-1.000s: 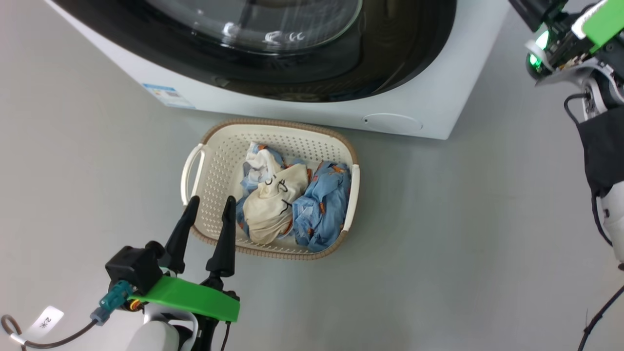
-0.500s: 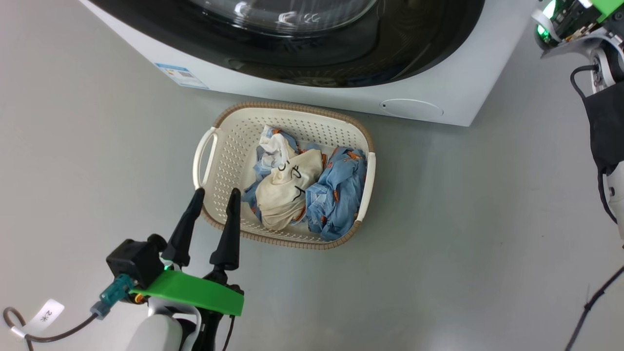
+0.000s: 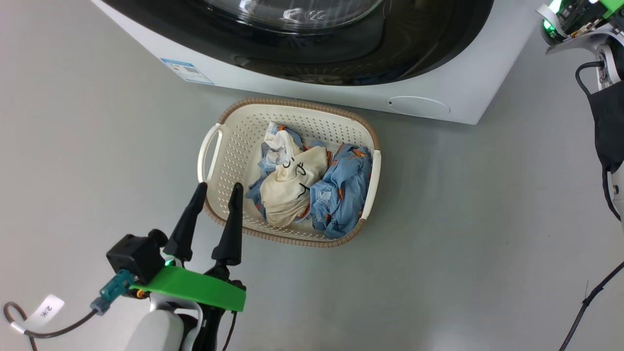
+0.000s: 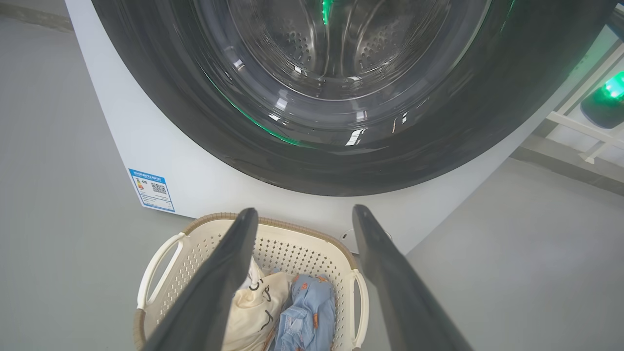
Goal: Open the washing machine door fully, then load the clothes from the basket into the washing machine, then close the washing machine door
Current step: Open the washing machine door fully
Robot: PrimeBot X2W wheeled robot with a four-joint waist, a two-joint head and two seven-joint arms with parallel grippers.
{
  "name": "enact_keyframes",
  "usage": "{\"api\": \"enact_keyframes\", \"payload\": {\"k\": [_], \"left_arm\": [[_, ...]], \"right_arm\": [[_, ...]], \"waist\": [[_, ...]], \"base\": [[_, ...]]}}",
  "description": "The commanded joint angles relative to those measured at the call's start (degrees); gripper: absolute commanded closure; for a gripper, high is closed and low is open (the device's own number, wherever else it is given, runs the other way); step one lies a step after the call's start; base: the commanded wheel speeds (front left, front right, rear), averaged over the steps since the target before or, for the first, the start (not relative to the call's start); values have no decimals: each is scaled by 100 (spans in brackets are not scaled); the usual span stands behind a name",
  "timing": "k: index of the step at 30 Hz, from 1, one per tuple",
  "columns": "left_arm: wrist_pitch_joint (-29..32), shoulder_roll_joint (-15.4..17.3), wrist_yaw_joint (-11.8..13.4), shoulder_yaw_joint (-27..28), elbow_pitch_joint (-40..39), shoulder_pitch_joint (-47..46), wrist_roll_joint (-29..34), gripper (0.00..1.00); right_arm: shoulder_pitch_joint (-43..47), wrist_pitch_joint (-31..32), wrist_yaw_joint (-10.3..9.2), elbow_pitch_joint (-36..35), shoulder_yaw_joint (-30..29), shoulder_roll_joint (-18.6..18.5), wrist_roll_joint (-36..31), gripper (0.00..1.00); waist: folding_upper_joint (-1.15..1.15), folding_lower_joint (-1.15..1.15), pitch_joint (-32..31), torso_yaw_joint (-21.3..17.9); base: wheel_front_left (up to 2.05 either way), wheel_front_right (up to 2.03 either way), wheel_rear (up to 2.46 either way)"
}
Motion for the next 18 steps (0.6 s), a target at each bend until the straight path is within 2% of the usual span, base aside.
{"api": "enact_keyframes", "payload": {"k": [1,18], "left_arm": [[-37,115,-10,165,-129,-66,-26,0],[-37,115,-10,118,-164,-51,-2,0]], "right_arm": [[-25,2,55,-198,111,174,-48,100],[187,85,55,-330,279,271,-65,100]], "waist": [[0,0,-2,1],[0,0,-78,-35]], "base": [[0,0,0],[0,0,0]]}}
